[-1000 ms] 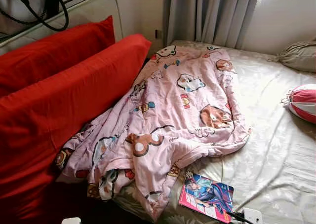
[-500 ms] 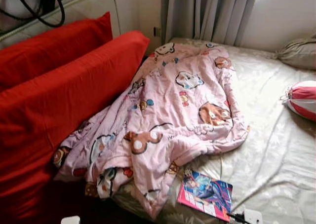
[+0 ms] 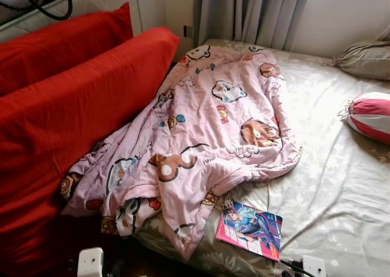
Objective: Clean up the room
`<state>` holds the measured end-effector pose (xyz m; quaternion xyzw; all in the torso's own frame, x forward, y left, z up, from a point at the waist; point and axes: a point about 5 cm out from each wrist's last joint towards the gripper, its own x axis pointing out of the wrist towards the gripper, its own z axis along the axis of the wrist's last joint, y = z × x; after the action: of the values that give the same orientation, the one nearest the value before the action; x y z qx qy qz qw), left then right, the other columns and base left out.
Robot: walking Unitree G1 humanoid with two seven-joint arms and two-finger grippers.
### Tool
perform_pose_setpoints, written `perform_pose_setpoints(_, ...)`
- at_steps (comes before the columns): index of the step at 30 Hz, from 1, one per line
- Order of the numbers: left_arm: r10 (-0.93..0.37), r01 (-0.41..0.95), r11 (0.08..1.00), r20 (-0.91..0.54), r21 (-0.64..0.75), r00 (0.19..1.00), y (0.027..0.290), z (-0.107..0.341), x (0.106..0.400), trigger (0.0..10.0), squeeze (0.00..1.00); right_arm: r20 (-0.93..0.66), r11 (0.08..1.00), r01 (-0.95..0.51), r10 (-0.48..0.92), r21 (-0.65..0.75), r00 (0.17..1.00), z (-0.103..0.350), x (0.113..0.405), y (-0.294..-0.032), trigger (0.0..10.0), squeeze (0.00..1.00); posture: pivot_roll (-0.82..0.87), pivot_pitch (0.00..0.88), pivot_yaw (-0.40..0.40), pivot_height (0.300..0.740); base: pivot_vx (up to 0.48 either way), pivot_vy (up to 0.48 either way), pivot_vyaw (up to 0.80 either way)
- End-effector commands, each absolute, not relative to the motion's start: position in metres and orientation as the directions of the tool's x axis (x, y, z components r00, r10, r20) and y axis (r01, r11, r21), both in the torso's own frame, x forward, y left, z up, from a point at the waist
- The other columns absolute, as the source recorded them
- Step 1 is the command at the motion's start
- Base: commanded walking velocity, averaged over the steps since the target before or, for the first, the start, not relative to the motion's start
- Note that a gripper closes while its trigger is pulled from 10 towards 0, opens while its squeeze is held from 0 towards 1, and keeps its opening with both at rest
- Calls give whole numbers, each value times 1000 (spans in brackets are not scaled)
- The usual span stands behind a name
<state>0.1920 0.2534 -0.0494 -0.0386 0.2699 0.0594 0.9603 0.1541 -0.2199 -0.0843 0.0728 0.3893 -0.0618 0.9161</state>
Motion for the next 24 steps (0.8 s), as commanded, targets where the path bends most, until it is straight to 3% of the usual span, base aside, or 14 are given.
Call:
perform_pose_setpoints(1, 93, -134, 990, -505, -46, 858, 254, -47, 193, 10000, 0, -716, 980, 176, -58, 92, 695, -84, 152, -221, 10000, 0, -7, 147, -46, 671, 0, 0, 0)
perform_pose_setpoints(4, 43, -51, 999, -294, -17, 955, 251, -20, 210, 10000, 0, -658, 987, 130, -34, 97, 752, -78, 159, -220, 10000, 0, -8, 158, -56, 671, 0, 0, 0)
perform_pose_setpoints(5, 25, -27, 1000, -231, -4, 973, 248, -10, 216, 10000, 0, -571, 991, 93, -21, 97, 821, -65, 183, -219, 10000, 0, -7, 160, -57, 671, 0, 0, 0)
perform_pose_setpoints(8, -14, 16, 1000, -154, 15, 988, 240, 6, 224, 10000, 0, -380, 995, 41, -2, 95, 925, -32, 226, -214, 10000, 0, -3, 163, -60, 671, 0, 0, 0)
perform_pose_setpoints(11, -64, 68, 997, -93, 43, 994, 231, 24, 230, 10000, 0, -282, 996, 35, -8, 88, 959, -15, 241, -213, 10000, 0, -3, 164, -60, 671, 0, 0, 0)
perform_pose_setpoints(15, -112, 113, 990, -10, 84, 994, 226, 50, 232, 10000, 0, -193, 993, -118, 116, 2, 974, -3, 234, -209, 10000, 0, -3, 177, -57, 671, 0, 0, 0)
perform_pose_setpoints(20, -95, 95, 994, -6, 58, 995, 221, 54, 229, 10000, 0, -169, 1000, -21, 25, 22, 985, 0, 233, -221, 10000, 0, -16, 193, -64, 671, 0, 0, 0)
perform_pose_setpoints(24, -99, 100, 995, -27, 31, 995, 211, 59, 231, 10000, 0, -250, 995, 52, -30, 82, 968, -9, 233, -217, 10000, 0, -6, 200, -54, 666, 0, 0, 0)
